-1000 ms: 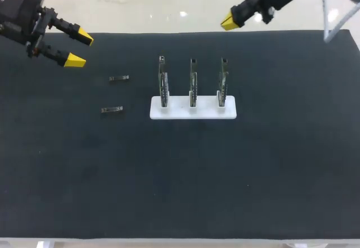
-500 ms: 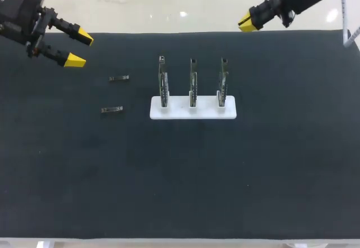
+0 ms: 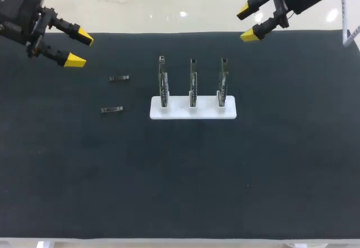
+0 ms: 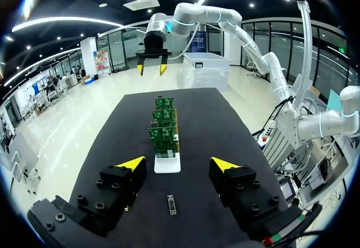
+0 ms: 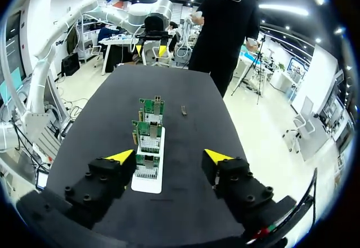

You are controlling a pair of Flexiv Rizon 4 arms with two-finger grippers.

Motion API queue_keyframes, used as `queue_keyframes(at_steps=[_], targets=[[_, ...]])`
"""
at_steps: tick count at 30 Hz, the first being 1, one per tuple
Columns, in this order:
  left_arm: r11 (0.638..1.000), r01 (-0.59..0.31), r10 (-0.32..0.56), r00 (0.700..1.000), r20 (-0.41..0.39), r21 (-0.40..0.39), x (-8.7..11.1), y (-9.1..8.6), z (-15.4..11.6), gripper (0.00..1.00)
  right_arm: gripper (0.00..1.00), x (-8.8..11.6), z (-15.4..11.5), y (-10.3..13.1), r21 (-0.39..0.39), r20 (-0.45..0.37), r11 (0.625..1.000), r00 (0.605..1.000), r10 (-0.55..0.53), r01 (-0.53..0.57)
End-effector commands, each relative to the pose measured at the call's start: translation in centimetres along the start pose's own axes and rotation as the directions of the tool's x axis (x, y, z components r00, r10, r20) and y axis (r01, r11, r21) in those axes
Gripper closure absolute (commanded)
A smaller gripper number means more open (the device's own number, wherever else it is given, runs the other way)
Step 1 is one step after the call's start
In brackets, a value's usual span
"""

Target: Pick up the optical module with the left hand, and insert it into the network port with the right hand.

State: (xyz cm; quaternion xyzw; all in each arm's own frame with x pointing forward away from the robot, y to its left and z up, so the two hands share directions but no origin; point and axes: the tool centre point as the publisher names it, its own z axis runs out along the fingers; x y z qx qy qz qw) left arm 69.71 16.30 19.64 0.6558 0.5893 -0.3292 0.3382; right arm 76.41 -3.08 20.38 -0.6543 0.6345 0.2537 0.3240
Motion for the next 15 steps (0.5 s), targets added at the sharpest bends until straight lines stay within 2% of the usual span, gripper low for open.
queue_keyframes(at_steps=[1,6,9,11,15], targets=[[1.000,0.001,-0.001,1.000,-0.003,0.001,0.0,0.1,0.0,0.00,0.00,0.0,0.0,0.0,0.001,0.002,1.000,1.000,-0.001,0.001],[1.000,0.001,-0.001,1.000,-0.003,0.001,0.0,0.1,0.0,0.00,0.00,0.0,0.0,0.0,0.001,0.002,1.000,1.000,-0.001,0.001],[0.998,0.063,-0.062,0.991,-0.119,0.008,0.2,0.1,0.4,0.00,0.00,0.0,0.0,0.0,0.001,0.002,1.000,1.000,-0.001,0.001],[0.995,0.098,-0.093,0.967,-0.238,0.009,0.7,0.1,0.7,0.00,0.00,0.0,0.0,0.0,0.001,0.002,1.000,1.000,-0.001,0.001],[0.993,0.117,-0.120,0.910,-0.397,-0.031,2.3,0.2,0.9,0.00,0.00,0.0,0.0,0.0,0.001,0.002,1.000,1.000,-0.001,0.001]])
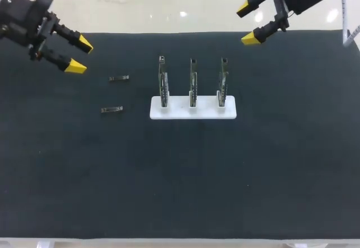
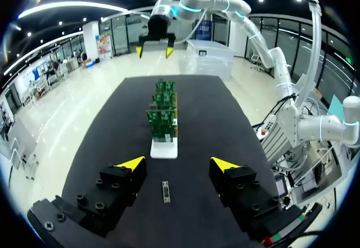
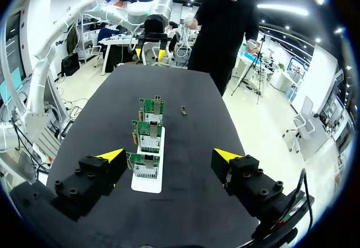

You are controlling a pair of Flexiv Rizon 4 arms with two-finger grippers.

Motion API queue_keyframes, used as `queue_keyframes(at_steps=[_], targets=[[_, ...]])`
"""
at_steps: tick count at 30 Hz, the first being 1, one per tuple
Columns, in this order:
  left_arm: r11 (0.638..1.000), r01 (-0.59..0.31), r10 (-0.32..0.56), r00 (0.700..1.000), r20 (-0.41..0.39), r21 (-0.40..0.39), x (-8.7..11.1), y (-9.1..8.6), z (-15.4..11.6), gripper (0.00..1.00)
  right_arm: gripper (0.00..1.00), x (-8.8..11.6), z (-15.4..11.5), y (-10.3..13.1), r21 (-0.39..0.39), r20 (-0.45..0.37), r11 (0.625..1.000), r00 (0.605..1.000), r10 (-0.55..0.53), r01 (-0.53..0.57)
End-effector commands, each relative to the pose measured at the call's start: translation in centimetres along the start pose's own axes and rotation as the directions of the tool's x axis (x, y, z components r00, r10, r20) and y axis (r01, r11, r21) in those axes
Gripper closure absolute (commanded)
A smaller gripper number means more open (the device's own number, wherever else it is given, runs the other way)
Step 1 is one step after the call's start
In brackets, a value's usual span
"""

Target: Pick up the optical module with the left hand, and insert it into the network port with the right hand.

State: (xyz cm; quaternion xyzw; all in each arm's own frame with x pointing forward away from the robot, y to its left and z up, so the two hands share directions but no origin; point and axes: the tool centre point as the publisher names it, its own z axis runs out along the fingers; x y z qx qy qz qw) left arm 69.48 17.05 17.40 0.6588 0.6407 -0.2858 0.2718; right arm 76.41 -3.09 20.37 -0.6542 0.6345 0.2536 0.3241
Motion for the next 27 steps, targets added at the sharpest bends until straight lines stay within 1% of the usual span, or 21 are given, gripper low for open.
queue_keyframes(at_steps=[1,4,5,6,7,9,11,13,14,15,16,17,18,21,23,27], targets=[[0.997,0.069,-0.072,0.954,-0.292,-0.021,0.4,0.7,0.4,0.00,0.00,0.0,0.0,0.0,0.000,0.002,1.000,1.000,-0.001,0.001],[0.997,0.076,-0.078,0.926,-0.369,-0.022,1.2,0.8,0.5,0.00,0.00,0.0,0.0,0.0,0.000,0.002,1.000,1.000,-0.001,0.001],[0.996,0.091,-0.093,0.919,-0.384,-0.024,1.5,0.8,0.6,0.00,0.00,0.0,0.0,0.0,0.000,0.002,1.000,1.000,-0.001,0.001],[0.996,0.085,-0.093,0.916,-0.390,-0.039,1.7,0.9,0.6,0.00,0.00,0.0,0.0,0.0,0.000,0.002,1.000,1.000,-0.001,0.001],[0.994,0.096,-0.107,0.906,-0.411,-0.047,2.0,0.9,0.7,0.00,0.00,0.0,0.0,0.0,0.000,0.002,1.000,1.000,-0.001,0.001],[0.988,0.141,-0.154,0.859,-0.488,-0.063,2.5,1.1,0.9,0.00,0.00,0.0,0.0,0.0,0.000,0.002,1.000,1.000,-0.001,0.001],[0.976,0.179,-0.216,0.800,-0.561,-0.121,3.1,1.4,1.4,0.00,0.00,0.0,0.0,0.0,0.000,0.002,1.000,1.000,-0.001,0.001],[0.971,0.190,-0.237,0.752,-0.615,-0.143,3.7,1.7,1.7,0.00,0.00,0.0,0.0,0.0,0.000,0.002,1.000,1.000,-0.001,0.001],[0.969,0.201,-0.247,0.703,-0.667,-0.147,4.0,1.9,1.9,0.00,0.00,0.0,0.0,0.0,0.000,0.002,1.000,1.000,-0.001,0.001],[0.968,0.206,-0.248,0.700,-0.669,-0.144,4.4,2.1,2.0,0.00,0.00,0.0,0.0,0.0,0.000,0.002,1.000,1.000,-0.001,0.001],[0.967,0.203,-0.252,0.690,-0.678,-0.153,4.7,2.2,2.2,0.00,0.00,0.0,0.0,0.0,0.000,0.002,1.000,1.000,-0.001,0.001],[0.963,0.229,-0.261,0.662,-0.702,-0.142,5.0,2.3,2.3,0.00,0.00,0.0,0.0,0.0,0.000,0.002,1.000,1.000,-0.001,0.001],[0.960,0.238,-0.269,0.648,-0.713,-0.146,5.2,2.4,2.3,0.00,0.00,0.0,0.0,0.0,0.000,0.002,1.000,1.000,-0.001,0.001],[0.963,0.233,-0.254,0.633,-0.732,-0.133,5.8,2.6,2.7,0.00,0.00,0.0,0.0,0.0,0.000,0.002,1.000,1.000,-0.001,0.001],[0.966,0.223,-0.246,0.634,-0.733,-0.131,6.0,2.6,2.9,0.00,0.00,0.0,0.0,0.0,0.000,0.002,1.000,1.000,-0.001,0.001],[0.969,0.216,-0.232,0.617,-0.752,-0.122,6.7,2.7,3.7,0.00,0.00,0.0,0.0,0.0,0.000,0.002,1.000,1.000,-0.001,0.001]])
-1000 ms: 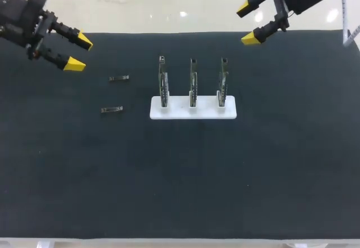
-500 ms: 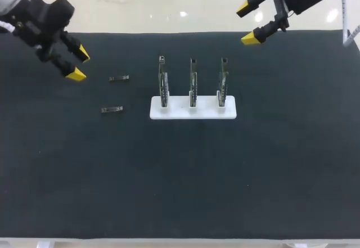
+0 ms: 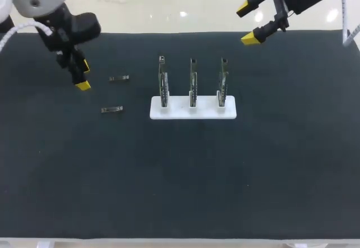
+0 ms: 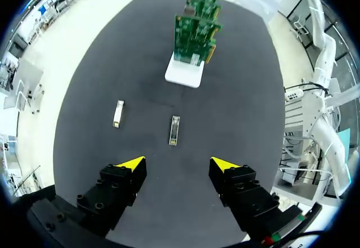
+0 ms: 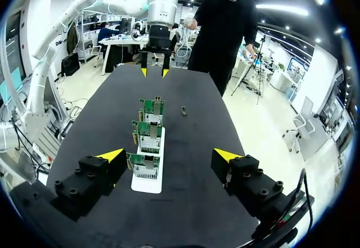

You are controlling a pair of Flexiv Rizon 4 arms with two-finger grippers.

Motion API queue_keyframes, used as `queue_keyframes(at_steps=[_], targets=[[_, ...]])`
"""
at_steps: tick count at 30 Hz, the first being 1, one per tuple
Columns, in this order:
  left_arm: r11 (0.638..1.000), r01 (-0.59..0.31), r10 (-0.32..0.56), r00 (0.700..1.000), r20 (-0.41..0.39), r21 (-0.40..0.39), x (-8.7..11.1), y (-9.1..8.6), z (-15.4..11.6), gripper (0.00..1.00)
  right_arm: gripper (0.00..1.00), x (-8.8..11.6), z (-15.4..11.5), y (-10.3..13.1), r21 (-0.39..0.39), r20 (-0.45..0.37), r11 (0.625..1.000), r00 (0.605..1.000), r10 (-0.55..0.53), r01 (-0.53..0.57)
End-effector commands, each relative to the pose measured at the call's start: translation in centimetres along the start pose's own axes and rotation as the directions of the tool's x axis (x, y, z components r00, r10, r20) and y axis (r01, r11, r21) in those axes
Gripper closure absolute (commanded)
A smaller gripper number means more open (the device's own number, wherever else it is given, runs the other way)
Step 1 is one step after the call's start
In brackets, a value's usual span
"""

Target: Pick up the optical module with the left hand, and insert it into the network port with the right hand.

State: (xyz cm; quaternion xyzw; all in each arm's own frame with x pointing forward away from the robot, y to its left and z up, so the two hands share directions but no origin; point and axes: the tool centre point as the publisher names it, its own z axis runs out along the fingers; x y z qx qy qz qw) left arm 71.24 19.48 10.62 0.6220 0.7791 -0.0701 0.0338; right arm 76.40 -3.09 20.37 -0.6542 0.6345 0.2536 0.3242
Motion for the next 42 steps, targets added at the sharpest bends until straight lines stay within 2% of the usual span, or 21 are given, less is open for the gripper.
queue_keyframes(at_steps=[1,8,14,16,29,30,42], targets=[[1.000,-0.027,0.028,0.979,-0.204,0.008,-0.7,0.8,0.8,0.00,0.00,0.0,0.0,0.0,0.000,0.002,1.000,1.000,-0.001,0.001],[0.990,-0.141,0.141,0.975,-0.169,0.011,-0.5,0.7,1.3,0.00,0.00,0.0,0.0,0.0,0.000,0.002,1.000,1.000,-0.001,0.001],[0.978,-0.211,0.210,0.971,-0.115,0.003,-0.3,0.8,2.0,0.00,0.00,0.0,0.0,0.0,0.000,0.002,1.000,1.000,-0.001,0.001],[0.975,-0.220,0.221,0.970,-0.098,0.022,-0.2,0.7,2.2,0.00,0.00,0.0,0.0,0.0,0.000,0.002,1.000,1.000,-0.001,0.001],[0.982,-0.190,0.191,0.977,-0.093,0.020,0.2,0.9,4.0,0.00,0.00,0.0,0.0,0.0,0.000,0.002,1.000,1.000,-0.001,0.001],[0.982,-0.190,0.190,0.979,-0.073,0.004,0.2,0.9,4.1,0.00,0.00,0.0,0.0,0.0,0.000,0.002,1.000,1.000,-0.001,0.001],[0.982,-0.190,0.190,0.979,-0.073,0.004,0.2,0.9,4.1,0.00,0.00,0.0,0.0,0.0,0.000,0.002,1.000,1.000,-0.001,0.001]])
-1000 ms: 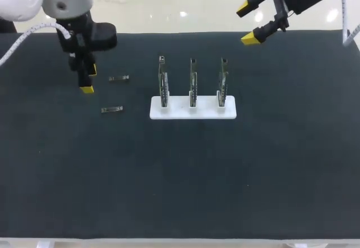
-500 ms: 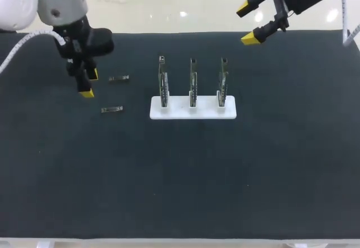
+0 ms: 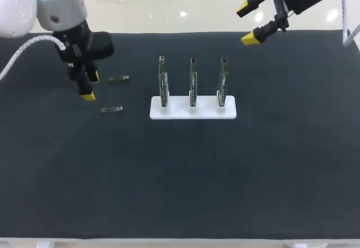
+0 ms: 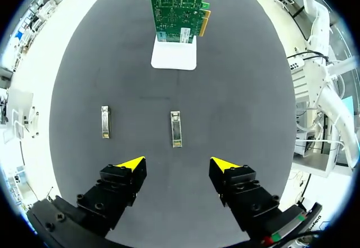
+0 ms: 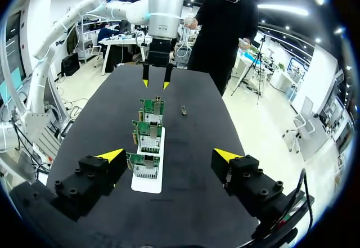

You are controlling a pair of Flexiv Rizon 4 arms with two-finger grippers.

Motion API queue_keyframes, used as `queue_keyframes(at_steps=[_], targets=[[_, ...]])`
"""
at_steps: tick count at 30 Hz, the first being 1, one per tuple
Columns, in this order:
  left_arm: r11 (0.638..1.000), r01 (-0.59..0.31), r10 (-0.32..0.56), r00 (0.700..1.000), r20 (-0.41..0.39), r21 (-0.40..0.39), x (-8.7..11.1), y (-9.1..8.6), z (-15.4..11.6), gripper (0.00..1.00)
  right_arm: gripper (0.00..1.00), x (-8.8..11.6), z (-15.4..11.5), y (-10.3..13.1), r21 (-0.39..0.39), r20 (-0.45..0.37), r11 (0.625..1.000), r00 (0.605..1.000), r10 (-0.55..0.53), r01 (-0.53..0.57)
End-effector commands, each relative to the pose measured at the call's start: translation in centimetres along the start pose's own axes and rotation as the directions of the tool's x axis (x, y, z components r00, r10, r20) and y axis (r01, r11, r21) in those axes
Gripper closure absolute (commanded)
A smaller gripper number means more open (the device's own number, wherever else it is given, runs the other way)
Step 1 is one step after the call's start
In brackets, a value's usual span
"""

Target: Pick up the optical module with the left hand, and insert it into the network port with the right hand.

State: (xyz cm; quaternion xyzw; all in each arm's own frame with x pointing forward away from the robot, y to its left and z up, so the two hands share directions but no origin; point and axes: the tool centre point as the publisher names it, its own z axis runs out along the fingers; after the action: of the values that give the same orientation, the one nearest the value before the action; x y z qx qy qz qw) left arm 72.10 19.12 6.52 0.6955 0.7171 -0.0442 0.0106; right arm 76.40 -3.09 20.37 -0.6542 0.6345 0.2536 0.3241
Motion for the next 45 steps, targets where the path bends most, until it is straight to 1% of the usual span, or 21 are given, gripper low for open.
queue_keyframes(at_steps=[1,5,10,11,12,18,22,28,36,45], targets=[[1.000,-0.001,0.001,1.000,0.001,-0.006,0.1,-0.2,0.0,0.00,0.00,0.0,0.0,0.0,0.000,0.002,1.000,1.000,-0.001,0.001],[1.000,0.000,0.000,1.000,-0.010,-0.004,0.2,-0.5,0.4,0.00,0.00,0.0,0.0,0.0,0.000,0.002,1.000,1.000,-0.001,0.001],[1.000,0.012,-0.012,1.000,-0.006,-0.020,-0.3,-0.5,1.4,0.00,0.00,0.0,0.0,0.0,0.000,0.002,1.000,1.000,-0.001,0.001],[1.000,0.015,-0.015,1.000,-0.004,-0.015,-0.5,-0.4,1.7,0.00,0.00,0.0,0.0,0.0,0.000,0.002,1.000,1.000,-0.001,0.001],[1.000,0.022,-0.022,1.000,-0.020,-0.002,-0.6,-0.3,2.1,0.00,0.00,0.0,0.0,0.0,0.000,0.002,1.000,1.000,-0.001,0.001],[0.999,0.033,-0.032,0.999,-0.022,0.024,-1.4,0.3,4.0,0.00,0.00,0.0,0.0,0.0,0.000,0.002,1.000,1.000,-0.001,0.001],[0.999,0.038,-0.038,0.999,-0.017,0.024,-1.7,0.6,4.9,0.00,0.00,0.0,0.0,0.0,0.000,0.002,1.000,1.000,-0.001,0.001],[0.998,0.052,-0.051,0.999,-0.016,0.036,-1.6,1.0,6.1,0.00,0.00,0.0,0.0,0.0,0.000,0.002,1.000,1.000,-0.001,0.001],[0.999,0.039,-0.038,0.999,-0.022,0.033,-1.4,0.7,6.5,0.00,0.00,0.0,0.0,0.0,0.000,0.002,1.000,1.000,-0.001,0.001],[0.998,0.060,-0.060,0.998,-0.014,0.015,-1.0,0.2,6.7,0.00,0.00,0.0,0.0,0.0,0.000,0.002,1.000,1.000,-0.001,0.001]])
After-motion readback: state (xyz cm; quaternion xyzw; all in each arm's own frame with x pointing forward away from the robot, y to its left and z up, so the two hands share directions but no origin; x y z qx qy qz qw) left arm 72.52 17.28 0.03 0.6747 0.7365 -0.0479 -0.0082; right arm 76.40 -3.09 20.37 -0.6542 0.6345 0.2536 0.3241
